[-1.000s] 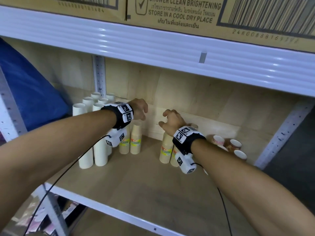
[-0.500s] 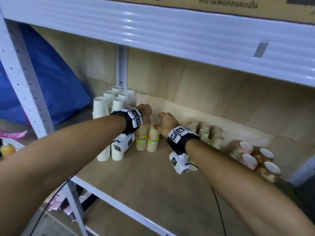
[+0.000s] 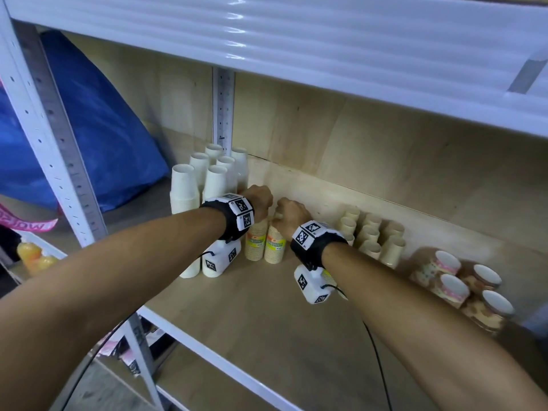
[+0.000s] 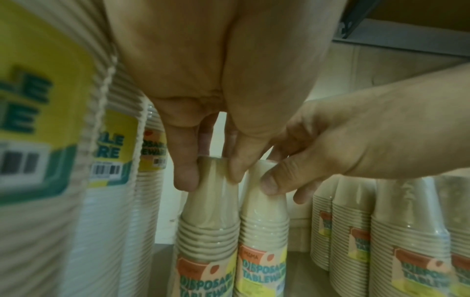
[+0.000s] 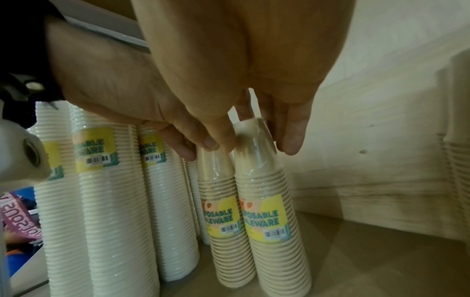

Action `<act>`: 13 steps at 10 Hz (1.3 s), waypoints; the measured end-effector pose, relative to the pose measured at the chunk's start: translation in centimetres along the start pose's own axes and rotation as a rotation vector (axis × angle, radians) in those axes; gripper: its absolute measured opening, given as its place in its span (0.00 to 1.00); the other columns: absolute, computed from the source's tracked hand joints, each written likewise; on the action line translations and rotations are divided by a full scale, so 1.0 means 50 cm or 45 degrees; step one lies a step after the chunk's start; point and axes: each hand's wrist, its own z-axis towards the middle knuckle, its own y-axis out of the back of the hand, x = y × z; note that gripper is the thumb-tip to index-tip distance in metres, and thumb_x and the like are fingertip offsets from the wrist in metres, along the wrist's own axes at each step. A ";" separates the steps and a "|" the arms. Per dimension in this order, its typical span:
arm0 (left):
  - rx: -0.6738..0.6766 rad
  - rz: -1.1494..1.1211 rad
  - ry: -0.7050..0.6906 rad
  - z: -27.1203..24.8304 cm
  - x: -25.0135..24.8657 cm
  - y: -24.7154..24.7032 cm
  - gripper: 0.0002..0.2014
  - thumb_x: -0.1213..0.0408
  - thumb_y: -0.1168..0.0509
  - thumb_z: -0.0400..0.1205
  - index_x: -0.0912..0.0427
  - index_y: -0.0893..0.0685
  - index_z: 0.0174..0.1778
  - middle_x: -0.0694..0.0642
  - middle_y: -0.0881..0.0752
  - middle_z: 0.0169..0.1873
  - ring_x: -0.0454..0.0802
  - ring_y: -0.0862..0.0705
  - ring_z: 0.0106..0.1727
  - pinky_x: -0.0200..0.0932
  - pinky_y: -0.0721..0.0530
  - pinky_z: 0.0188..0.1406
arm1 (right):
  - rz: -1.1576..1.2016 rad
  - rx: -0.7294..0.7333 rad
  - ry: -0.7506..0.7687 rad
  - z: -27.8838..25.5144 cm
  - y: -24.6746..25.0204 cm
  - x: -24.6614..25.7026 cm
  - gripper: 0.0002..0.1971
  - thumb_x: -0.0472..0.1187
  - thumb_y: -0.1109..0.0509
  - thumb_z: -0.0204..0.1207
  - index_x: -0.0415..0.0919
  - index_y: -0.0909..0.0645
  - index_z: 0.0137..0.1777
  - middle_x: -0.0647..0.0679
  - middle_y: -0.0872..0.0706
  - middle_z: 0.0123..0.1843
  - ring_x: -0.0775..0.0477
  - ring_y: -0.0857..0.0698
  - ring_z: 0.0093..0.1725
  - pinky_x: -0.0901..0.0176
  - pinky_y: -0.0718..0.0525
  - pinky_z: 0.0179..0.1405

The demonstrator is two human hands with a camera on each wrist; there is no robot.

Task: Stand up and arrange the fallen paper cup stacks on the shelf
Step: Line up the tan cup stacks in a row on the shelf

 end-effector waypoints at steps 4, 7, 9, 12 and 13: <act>-0.079 0.042 -0.125 -0.056 -0.028 0.052 0.17 0.66 0.32 0.81 0.47 0.30 0.32 0.51 0.19 0.52 0.46 0.23 0.50 0.35 0.27 0.47 | 0.041 -0.034 -0.024 -0.071 0.039 -0.006 0.15 0.35 0.32 0.78 0.37 0.22 0.64 0.40 0.15 0.61 0.37 0.16 0.59 0.51 0.16 0.55; 0.073 0.013 -0.242 -0.107 -0.111 0.084 0.19 0.67 0.29 0.80 0.46 0.30 0.31 0.50 0.21 0.47 0.46 0.23 0.47 0.35 0.24 0.45 | 0.039 -0.074 -0.109 -0.176 0.111 -0.029 0.15 0.39 0.28 0.76 0.36 0.18 0.62 0.37 0.15 0.60 0.36 0.15 0.58 0.50 0.15 0.56; 0.319 0.099 -0.373 -0.147 -0.206 0.099 0.09 0.73 0.29 0.79 0.63 0.16 0.54 0.54 0.23 0.37 0.45 0.26 0.32 0.27 0.29 0.14 | 0.015 -0.052 -0.177 -0.255 0.157 -0.073 0.17 0.41 0.25 0.74 0.38 0.18 0.62 0.41 0.16 0.62 0.41 0.15 0.59 0.58 0.18 0.51; 0.258 0.106 -0.426 -0.183 -0.329 0.080 0.16 0.66 0.26 0.77 0.65 0.13 0.61 0.57 0.14 0.51 0.51 0.20 0.45 0.41 0.21 0.40 | -0.086 -0.044 -0.300 -0.340 0.213 -0.139 0.15 0.38 0.28 0.77 0.33 0.16 0.61 0.40 0.14 0.59 0.41 0.14 0.58 0.58 0.19 0.48; 0.253 0.028 -0.449 -0.182 -0.353 0.073 0.15 0.69 0.25 0.76 0.65 0.12 0.58 0.58 0.12 0.52 0.51 0.18 0.45 0.44 0.17 0.43 | -0.116 -0.047 -0.346 -0.355 0.224 -0.163 0.15 0.38 0.28 0.77 0.33 0.16 0.61 0.39 0.13 0.59 0.41 0.14 0.58 0.57 0.17 0.52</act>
